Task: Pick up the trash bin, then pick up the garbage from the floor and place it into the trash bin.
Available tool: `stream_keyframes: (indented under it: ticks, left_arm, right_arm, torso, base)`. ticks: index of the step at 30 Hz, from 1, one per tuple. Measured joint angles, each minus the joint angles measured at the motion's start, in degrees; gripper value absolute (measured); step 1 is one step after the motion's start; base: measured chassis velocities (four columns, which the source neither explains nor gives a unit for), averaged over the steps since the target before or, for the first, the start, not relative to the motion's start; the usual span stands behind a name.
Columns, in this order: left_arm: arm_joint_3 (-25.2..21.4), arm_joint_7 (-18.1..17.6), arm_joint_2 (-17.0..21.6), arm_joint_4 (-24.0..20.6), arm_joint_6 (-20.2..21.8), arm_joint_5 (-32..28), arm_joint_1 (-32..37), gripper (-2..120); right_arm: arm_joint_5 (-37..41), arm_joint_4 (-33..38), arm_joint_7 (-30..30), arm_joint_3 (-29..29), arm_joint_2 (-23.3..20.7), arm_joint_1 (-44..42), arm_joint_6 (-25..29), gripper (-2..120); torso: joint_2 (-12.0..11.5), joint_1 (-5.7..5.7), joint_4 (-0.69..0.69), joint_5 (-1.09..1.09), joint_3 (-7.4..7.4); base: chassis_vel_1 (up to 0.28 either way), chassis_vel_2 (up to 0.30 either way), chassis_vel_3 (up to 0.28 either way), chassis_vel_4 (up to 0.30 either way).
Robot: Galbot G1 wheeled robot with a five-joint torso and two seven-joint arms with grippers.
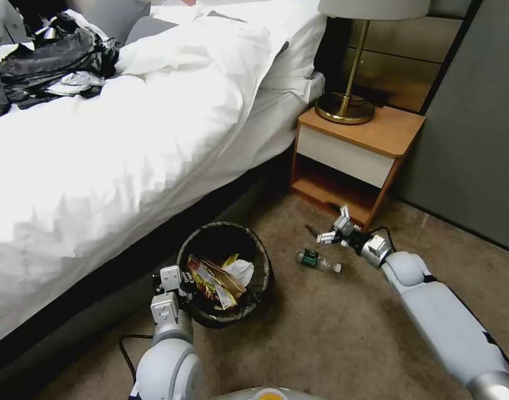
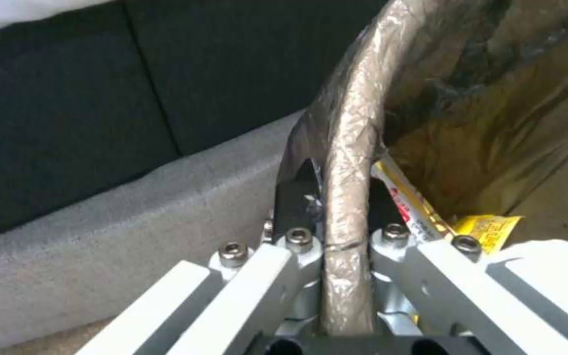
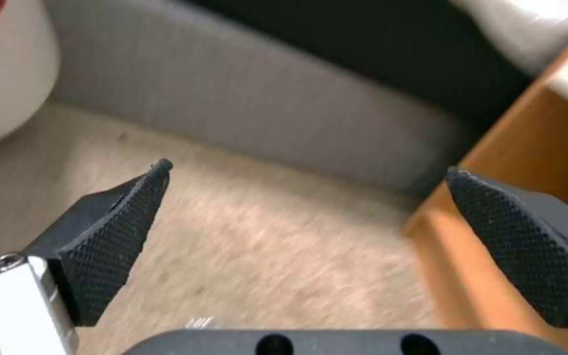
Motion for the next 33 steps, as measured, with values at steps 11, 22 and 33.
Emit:
stream_keyframes:
  ticks: [11, 22, 33]
  left_arm:
    - [0.41, -0.34, 0.15, 0.32, 0.23, 0.02, 0.55, 0]
    - [0.23, -0.39, -0.40, 0.03, 0.07, 1.00, 1.70, 0]
    - [0.16, -0.54, -0.94, -0.02, -0.03, 1.89, 2.23, 0]
  right_arm:
    - [-6.45, -23.23, -8.56, 0.20, 7.56, 10.35, 5.11, 100]
    - [-13.06, -39.48, -2.50, 1.70, 11.85, 15.90, 3.61, 100]
    - [-18.75, -42.76, 5.66, 1.83, 12.47, 17.16, -3.10, 100]
  torso:
    - [0.00, 0.00, -0.01, 0.01, 0.00]
    - [0.00, 0.00, -0.01, 0.00, 0.00]
    - [0.00, 0.00, -0.01, 0.00, 0.00]
  base:
    - [0.000, 0.000, 0.000, 0.000]
    - [0.000, 0.000, 0.000, 0.000]
    - [0.000, 0.000, 0.000, 0.000]
